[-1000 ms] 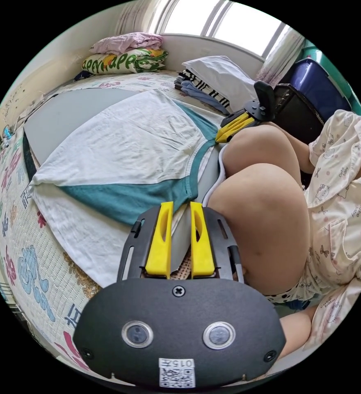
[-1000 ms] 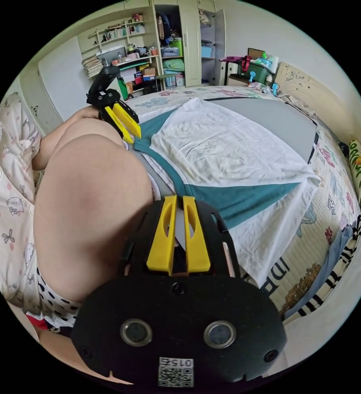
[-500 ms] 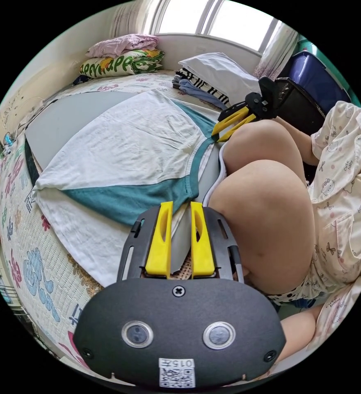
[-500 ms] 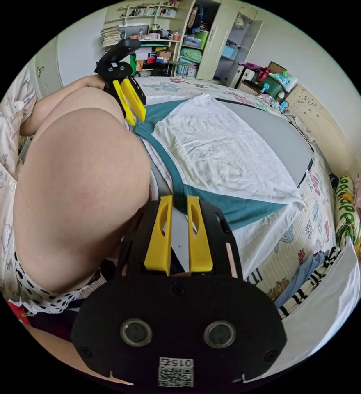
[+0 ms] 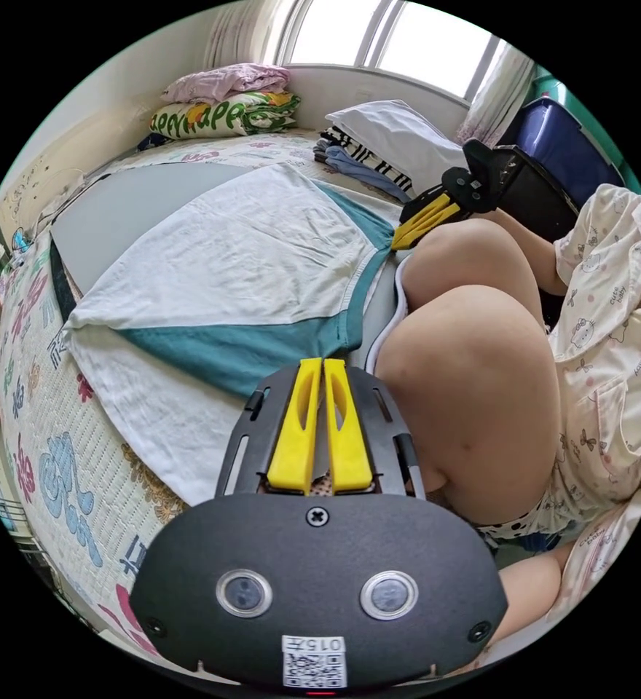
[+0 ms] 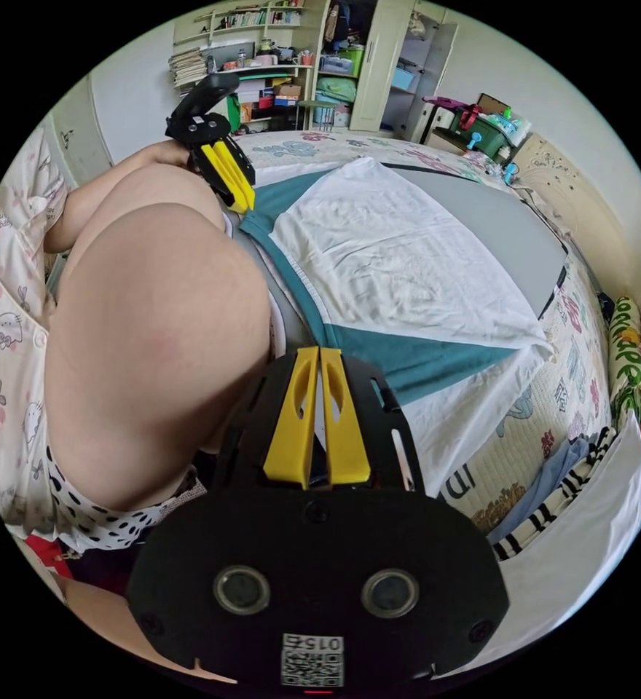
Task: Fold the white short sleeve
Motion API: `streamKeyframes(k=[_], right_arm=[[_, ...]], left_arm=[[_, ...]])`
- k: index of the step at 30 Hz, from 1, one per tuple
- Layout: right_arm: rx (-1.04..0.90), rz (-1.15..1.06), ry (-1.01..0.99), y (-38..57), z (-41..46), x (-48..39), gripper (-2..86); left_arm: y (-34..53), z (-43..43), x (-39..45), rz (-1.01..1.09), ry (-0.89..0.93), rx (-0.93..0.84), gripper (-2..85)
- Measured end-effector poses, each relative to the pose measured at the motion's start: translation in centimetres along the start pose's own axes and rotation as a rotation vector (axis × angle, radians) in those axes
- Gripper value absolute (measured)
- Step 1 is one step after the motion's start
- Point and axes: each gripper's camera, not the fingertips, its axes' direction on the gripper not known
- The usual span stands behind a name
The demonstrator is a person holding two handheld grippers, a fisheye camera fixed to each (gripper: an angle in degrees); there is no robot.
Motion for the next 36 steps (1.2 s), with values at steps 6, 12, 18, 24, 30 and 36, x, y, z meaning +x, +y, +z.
streamKeyframes(k=[6, 12, 18, 24, 30, 36], right_arm=[[-0.019, 0.009, -0.024, -3.7, -2.8, 0.9, -1.0], [0.015, 0.070, -0.094, -7.9, -6.9, 3.5, -0.7], [0.322, 0.403, -0.135, -4.5, -16.9, 9.5, 2.8], [0.464, 0.916, -0.032, 1.8, -20.0, 16.5, 4.7], [0.395, 0.990, -0.124, -2.7, -16.7, 18.8, 7.1], [0.427, 0.979, -0.098, -5.9, -17.3, 18.4, 2.2]], left_arm=[[-2.0, 0.0, 0.8, 0.036, -0.016, -0.038, -0.6], [-3.8, -0.8, 0.2, 0.000, 0.016, -0.057, -0.3], [-6.8, -5.7, -0.1, -0.004, 0.017, -0.016, 0.2], [-16.4, -10.2, -2.1, -0.032, -0.036, 0.134, 1.1], [-33.8, -5.6, -6.0, -0.050, 0.040, 0.170, 4.9], [-52.0, 4.8, -6.8, -0.026, 0.003, 0.092, 7.4]])
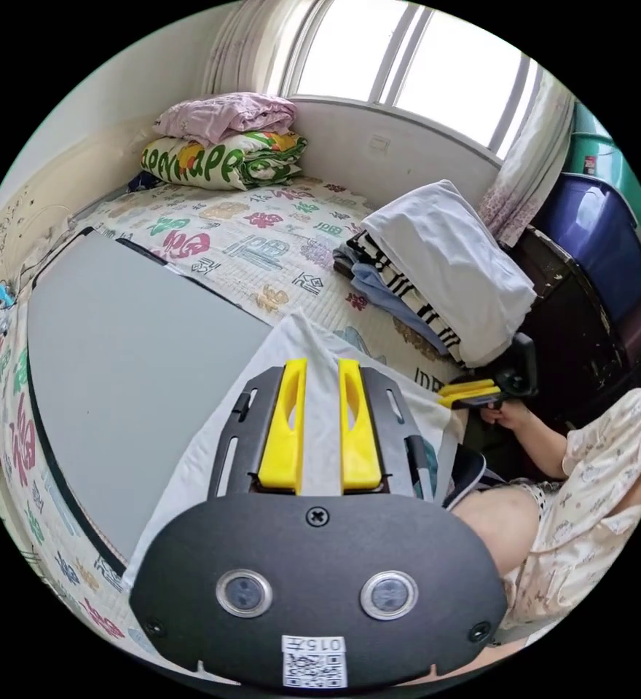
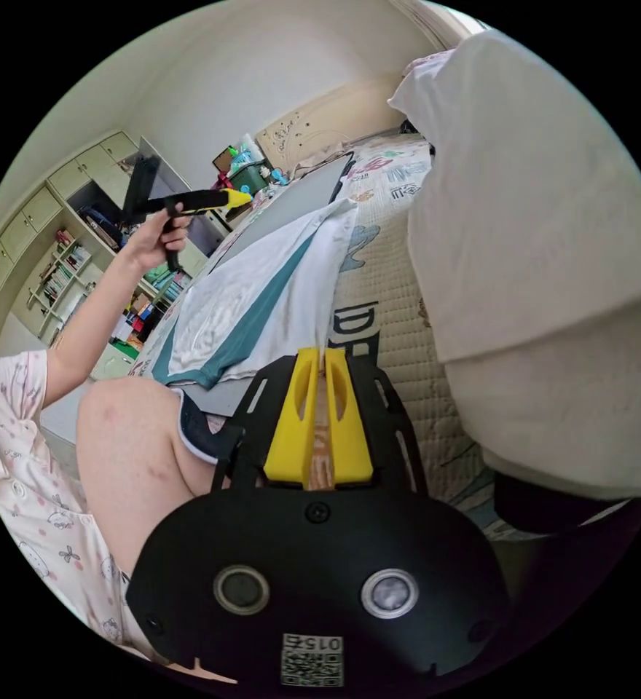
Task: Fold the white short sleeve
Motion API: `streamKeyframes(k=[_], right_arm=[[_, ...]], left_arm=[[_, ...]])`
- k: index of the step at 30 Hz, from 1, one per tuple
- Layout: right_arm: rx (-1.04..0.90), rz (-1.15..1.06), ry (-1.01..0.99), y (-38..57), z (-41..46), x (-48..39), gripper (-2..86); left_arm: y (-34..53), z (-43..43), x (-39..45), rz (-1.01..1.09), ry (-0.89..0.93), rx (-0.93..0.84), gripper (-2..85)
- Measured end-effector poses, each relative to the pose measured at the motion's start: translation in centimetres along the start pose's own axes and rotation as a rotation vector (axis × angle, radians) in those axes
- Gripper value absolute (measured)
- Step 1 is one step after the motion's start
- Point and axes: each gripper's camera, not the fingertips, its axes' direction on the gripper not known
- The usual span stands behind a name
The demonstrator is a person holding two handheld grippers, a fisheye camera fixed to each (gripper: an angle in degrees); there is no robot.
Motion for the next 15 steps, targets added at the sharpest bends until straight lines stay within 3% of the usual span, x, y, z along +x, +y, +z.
streamKeyframes(k=[6, 12, 15], right_arm=[[0.097, 0.047, 0.005, 0.0, -1.6, -0.9, 0.3], [0.104, 0.047, -0.020, 0.6, -0.3, -1.5, 0.0], [0.111, 0.064, -0.058, 1.1, 0.1, -0.9, -0.1]], left_arm=[[-10.2, 11.9, -0.3, 0.000, -0.068, -0.135, 8.3], [-13.2, 20.4, -0.4, 0.038, -0.155, -0.296, 7.9], [-13.4, 21.9, -0.3, 0.052, -0.158, -0.290, 6.3]])
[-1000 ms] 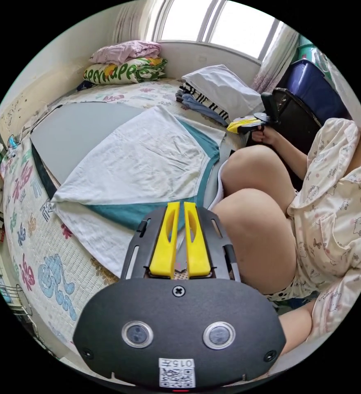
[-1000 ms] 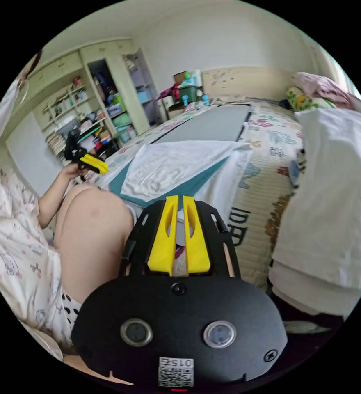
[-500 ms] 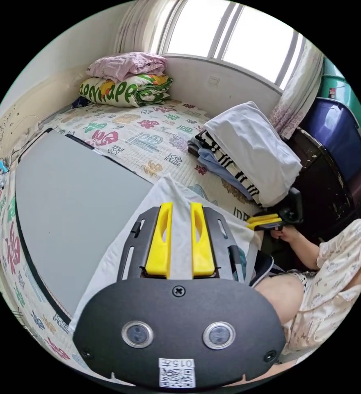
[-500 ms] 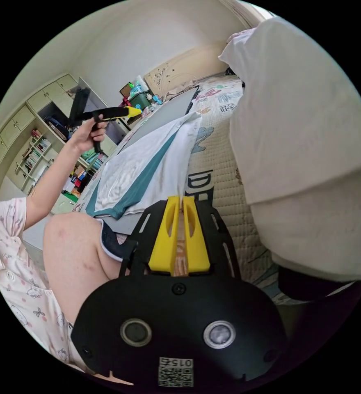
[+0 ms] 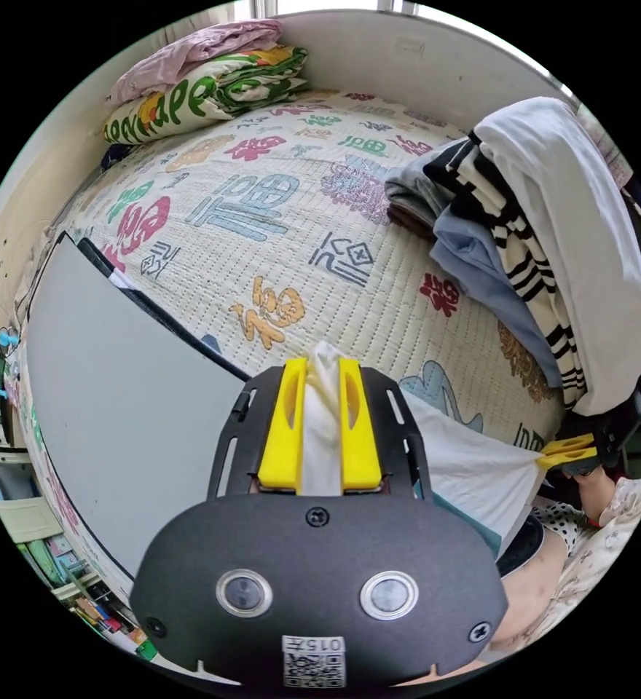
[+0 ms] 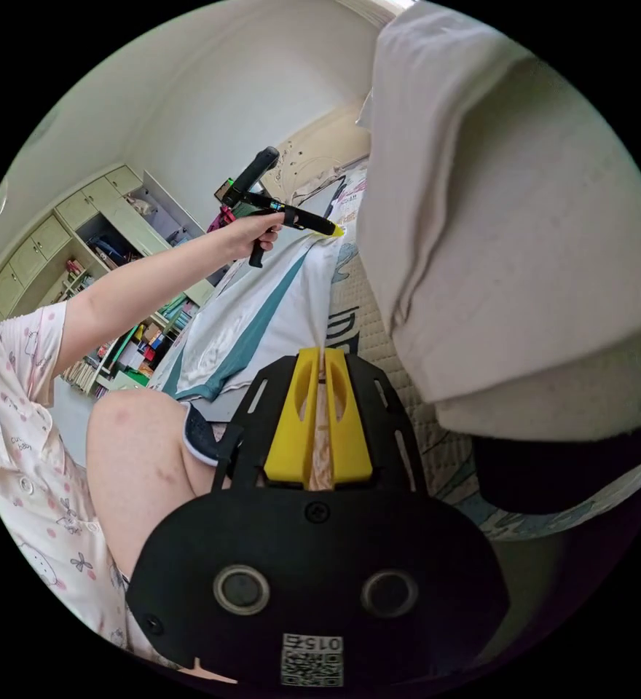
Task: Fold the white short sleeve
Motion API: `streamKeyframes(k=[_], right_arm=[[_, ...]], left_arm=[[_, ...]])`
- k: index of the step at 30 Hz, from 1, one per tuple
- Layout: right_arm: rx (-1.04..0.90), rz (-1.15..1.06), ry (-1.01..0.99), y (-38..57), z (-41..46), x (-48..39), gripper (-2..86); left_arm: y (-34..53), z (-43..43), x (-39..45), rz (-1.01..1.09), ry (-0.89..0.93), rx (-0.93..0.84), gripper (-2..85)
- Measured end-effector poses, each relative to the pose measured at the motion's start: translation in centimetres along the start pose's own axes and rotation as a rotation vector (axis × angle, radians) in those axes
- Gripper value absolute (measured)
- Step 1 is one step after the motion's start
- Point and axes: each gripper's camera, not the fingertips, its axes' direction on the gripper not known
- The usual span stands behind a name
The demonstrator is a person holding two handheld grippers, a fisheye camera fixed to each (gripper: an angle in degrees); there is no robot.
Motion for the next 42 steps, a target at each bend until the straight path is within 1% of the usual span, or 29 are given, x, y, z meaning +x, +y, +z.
streamKeyframes(k=[4, 6, 9, 12, 16, 21, 22, 24, 25, 26, 27, 28, 30, 31, 32, 33, 34, 35, 36, 38, 39, 42], right_arm=[[-0.003, -0.021, 0.012, 1.0, 0.8, -0.2, -0.1], [0.005, -0.022, 0.030, 1.7, 1.0, -0.1, -0.1], [0.028, -0.006, 0.063, 2.8, 0.8, 0.7, -0.1], [0.061, 0.003, 0.094, 3.9, -0.3, 1.2, -0.2], [0.129, -0.026, 0.120, 5.4, -3.8, 0.3, -0.4], [0.256, -0.175, 0.128, 6.2, -10.2, -3.7, 0.0], [0.278, -0.224, 0.108, 6.1, -11.6, -4.8, 0.0], [0.289, -0.306, 0.012, 5.7, -12.7, -6.4, 0.1], [0.262, -0.373, -0.090, 5.0, -12.7, -7.5, 0.1], [0.228, -0.438, -0.183, 4.3, -11.8, -8.9, 0.1], [0.215, -0.471, -0.220, 4.1, -11.1, -9.6, 0.1], [0.183, -0.541, -0.284, 3.5, -9.1, -11.1, 0.1], [0.101, -0.639, -0.370, 2.6, -4.7, -13.4, 0.1], [0.016, -0.695, -0.431, 2.0, -0.9, -15.1, 0.0], [-0.067, -0.751, -0.496, 1.9, 2.9, -16.9, 0.0], [-0.108, -0.786, -0.520, 2.0, 4.9, -17.9, 0.0], [-0.195, -0.854, -0.547, 2.5, 8.9, -19.8, 0.0], [-0.289, -0.911, -0.545, 3.3, 13.0, -21.7, 0.0], [-0.332, -0.936, -0.543, 3.8, 14.9, -22.5, 0.0], [-0.462, -1.023, -0.536, 5.9, 21.4, -24.7, 0.0], [-0.490, -1.037, -0.531, 6.4, 22.8, -25.1, 0.0], [-0.581, -1.048, -0.547, 8.1, 27.6, -25.9, 0.0]], left_arm=[[-0.1, 0.5, -0.5, -0.024, 0.014, 0.040, 1.9], [0.4, 0.5, -1.8, -0.091, 0.056, 0.100, 0.6], [1.2, 1.1, -3.0, -0.140, 0.100, 0.159, -0.1], [2.0, 1.2, -2.7, -0.116, 0.113, 0.221, -0.3], [3.8, -0.3, -3.2, -0.101, 0.173, 0.337, -0.3], [9.9, -5.1, -7.3, -0.154, 0.361, 0.555, -0.3], [11.0, -5.8, -7.9, -0.159, 0.380, 0.581, -0.4], [15.9, -8.1, -10.6, -0.169, 0.433, 0.670, -0.4], [17.3, -8.6, -11.4, -0.172, 0.441, 0.686, -0.4], [20.3, -9.3, -13.0, -0.178, 0.452, 0.707, -0.4], [23.6, -10.0, -14.6, -0.188, 0.445, 0.725, -0.4], [25.3, -10.2, -15.3, -0.192, 0.435, 0.733, -0.4], [32.9, -10.1, -18.4, -0.231, 0.379, 0.727, -0.4], [36.9, -9.4, -19.9, -0.263, 0.345, 0.716, -0.4], [38.9, -8.9, -20.6, -0.280, 0.331, 0.710, -0.4], [43.0, -7.5, -22.1, -0.326, 0.311, 0.692, -0.4], [45.0, -6.6, -22.8, -0.351, 0.302, 0.680, -0.4], [48.8, -4.6, -24.1, -0.399, 0.282, 0.644, -0.4], [52.3, -2.4, -25.3, -0.455, 0.252, 0.601, -0.3], [57.0, 1.2, -26.5, -0.529, 0.209, 0.533, -0.4], [59.7, 3.3, -27.2, -0.569, 0.199, 0.501, -0.3], [65.1, 6.6, -28.3, -0.625, 0.226, 0.533, -0.3]])
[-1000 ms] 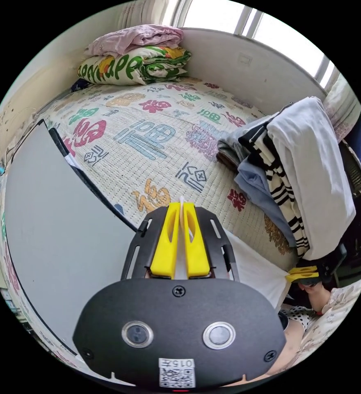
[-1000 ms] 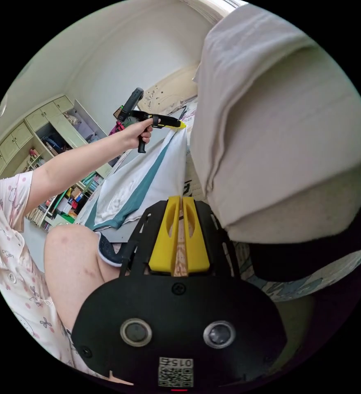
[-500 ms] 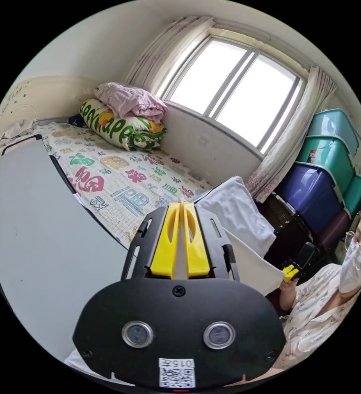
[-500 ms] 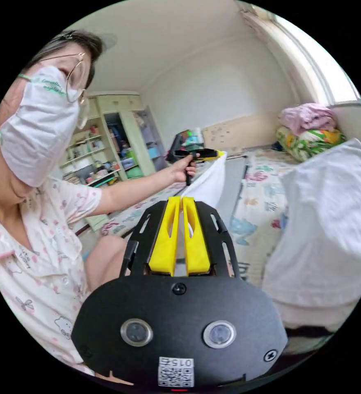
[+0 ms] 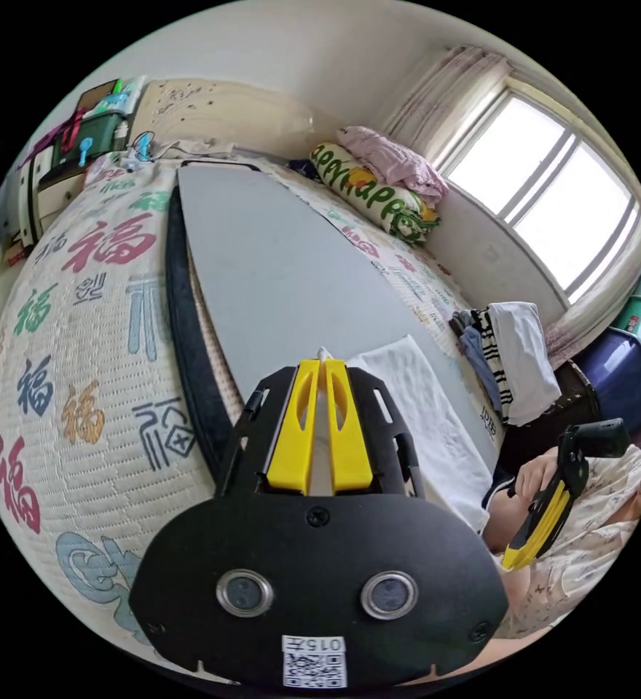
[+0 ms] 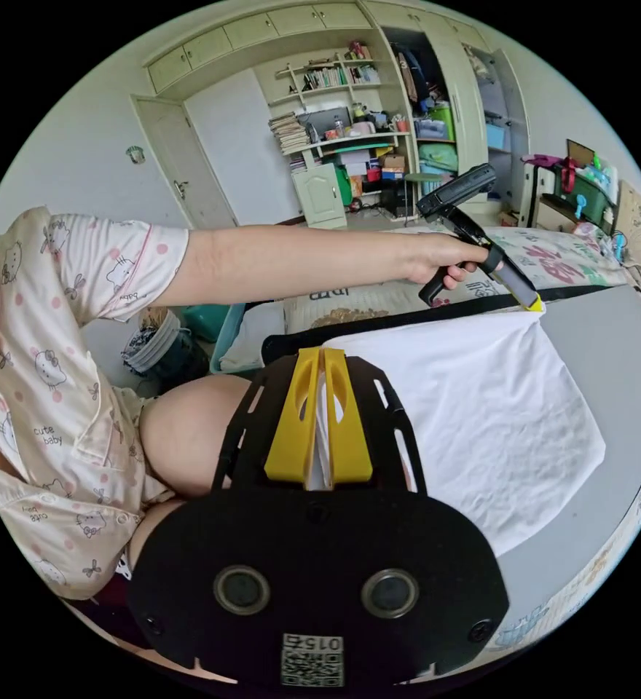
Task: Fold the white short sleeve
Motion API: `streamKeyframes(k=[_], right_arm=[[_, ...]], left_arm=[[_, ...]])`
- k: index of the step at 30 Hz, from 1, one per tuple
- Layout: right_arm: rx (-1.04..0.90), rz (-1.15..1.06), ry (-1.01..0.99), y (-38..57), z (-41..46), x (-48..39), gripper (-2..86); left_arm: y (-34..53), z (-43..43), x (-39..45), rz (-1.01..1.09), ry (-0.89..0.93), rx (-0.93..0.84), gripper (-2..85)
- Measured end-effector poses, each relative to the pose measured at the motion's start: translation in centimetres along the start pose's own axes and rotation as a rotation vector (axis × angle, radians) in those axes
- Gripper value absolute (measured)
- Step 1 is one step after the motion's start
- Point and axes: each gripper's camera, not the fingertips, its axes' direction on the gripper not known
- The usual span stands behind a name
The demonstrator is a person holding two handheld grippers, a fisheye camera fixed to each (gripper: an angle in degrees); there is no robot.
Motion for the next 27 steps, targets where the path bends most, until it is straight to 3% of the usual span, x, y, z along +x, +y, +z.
streamKeyframes(k=[10, 17, 21, 27], right_arm=[[-0.259, -0.050, 0.035, 3.2, 12.7, 2.0, 0.0], [-0.334, -0.091, 0.061, 6.6, 16.9, 3.2, -0.1], [-0.352, -0.095, 0.074, 8.0, 18.8, 4.3, -0.1], [-0.378, -0.151, 0.163, 10.2, 22.0, 4.6, 0.4]], left_arm=[[7.6, -0.1, -4.9, -0.016, 0.014, 0.015, 0.8], [14.6, -4.7, -6.2, -0.159, 0.015, 0.280, 5.4], [14.0, -0.6, -3.5, -0.112, 0.070, 0.172, 9.5], [12.3, 3.5, 0.6, -0.065, -0.113, -0.011, 5.9]])
